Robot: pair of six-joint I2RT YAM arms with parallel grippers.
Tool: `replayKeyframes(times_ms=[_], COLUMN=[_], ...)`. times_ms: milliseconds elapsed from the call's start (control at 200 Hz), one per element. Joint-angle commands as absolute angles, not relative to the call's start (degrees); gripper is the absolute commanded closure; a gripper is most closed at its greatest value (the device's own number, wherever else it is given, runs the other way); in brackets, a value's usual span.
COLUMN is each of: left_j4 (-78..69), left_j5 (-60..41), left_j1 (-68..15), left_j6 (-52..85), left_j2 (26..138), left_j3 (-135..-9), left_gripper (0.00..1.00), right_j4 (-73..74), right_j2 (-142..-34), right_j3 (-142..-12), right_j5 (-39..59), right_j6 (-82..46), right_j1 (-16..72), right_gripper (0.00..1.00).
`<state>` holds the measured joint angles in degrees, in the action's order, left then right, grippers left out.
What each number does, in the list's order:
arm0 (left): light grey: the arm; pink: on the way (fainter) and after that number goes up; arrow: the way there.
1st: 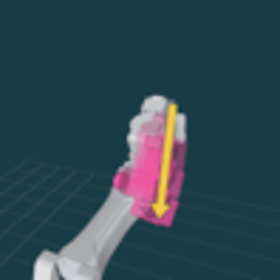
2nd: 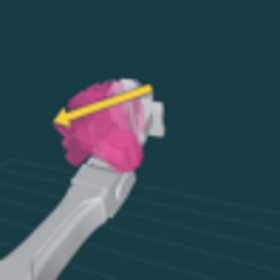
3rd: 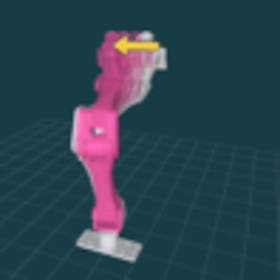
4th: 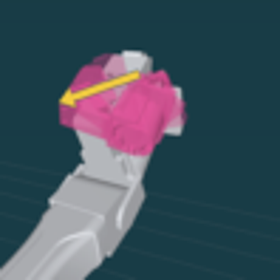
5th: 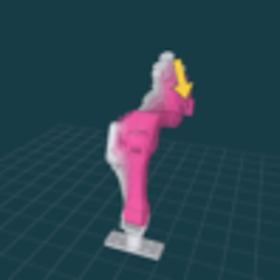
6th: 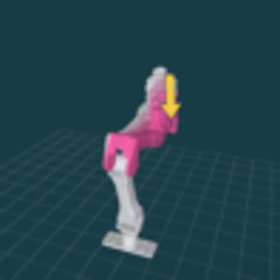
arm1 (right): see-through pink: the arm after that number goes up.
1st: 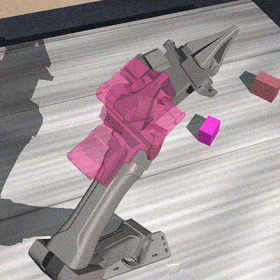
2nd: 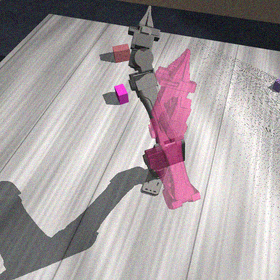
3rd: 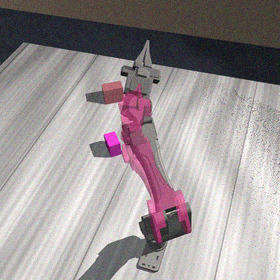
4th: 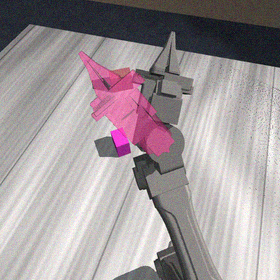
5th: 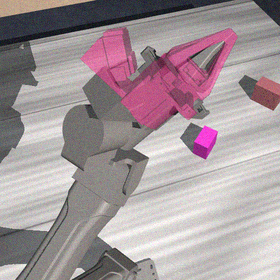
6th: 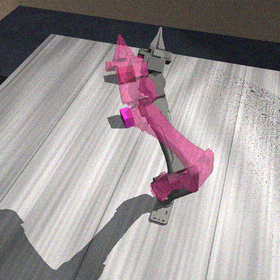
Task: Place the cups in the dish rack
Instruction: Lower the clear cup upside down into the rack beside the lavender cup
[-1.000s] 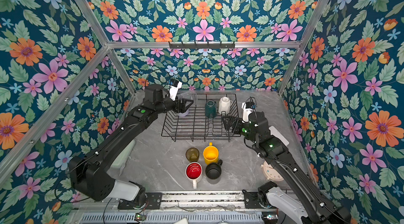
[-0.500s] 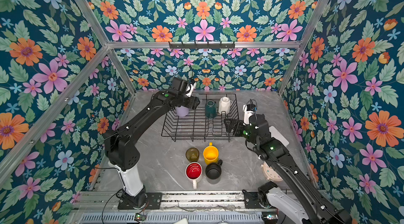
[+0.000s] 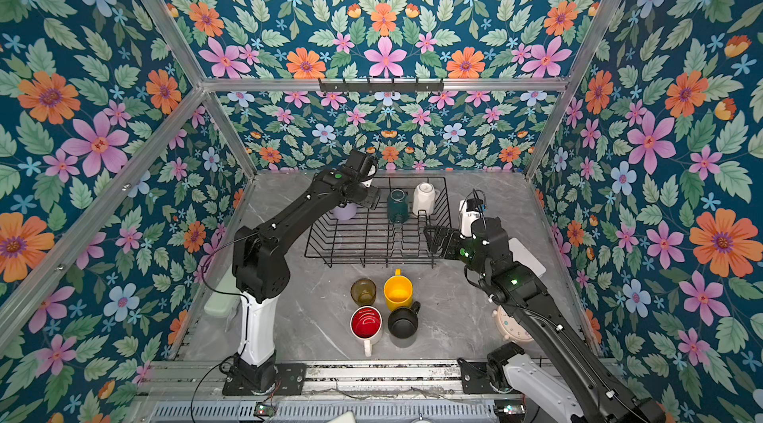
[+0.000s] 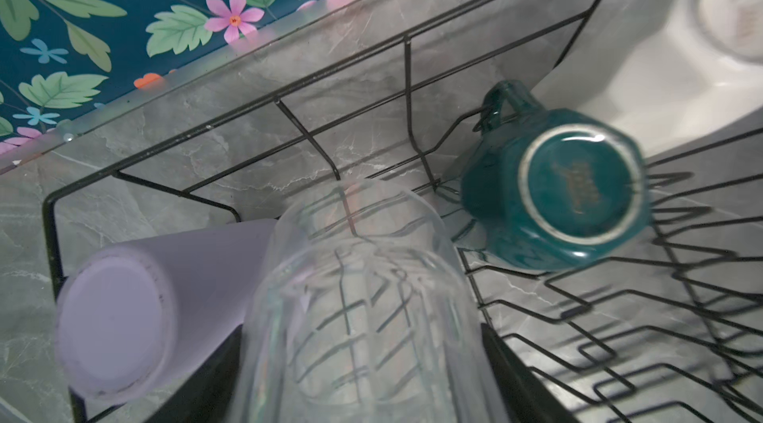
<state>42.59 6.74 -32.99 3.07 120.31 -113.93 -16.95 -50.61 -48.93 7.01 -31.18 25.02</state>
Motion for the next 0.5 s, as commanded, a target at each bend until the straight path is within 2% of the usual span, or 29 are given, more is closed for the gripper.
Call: replayKeyframes(times_ms=[0,495], left_j4=[42.4,39.6], left_j5=[9.9,10.3], left_j1=[-32.9,-33.0], left_j6=[3.2,3.9], left_j2=[121.9,128.2], left_j3=[-114.9,-115.8], left_gripper=[1.0,1.0], right_j4=[-16.9,-18.6], right_j2=[-50.8,-49.6], right_j3=[-49.5,-48.7], right_j5=[7.4,8.0], right_j6=[-30.7,-31.8], right_j1=[25.1,25.0], right_gripper=[0.01,0.01])
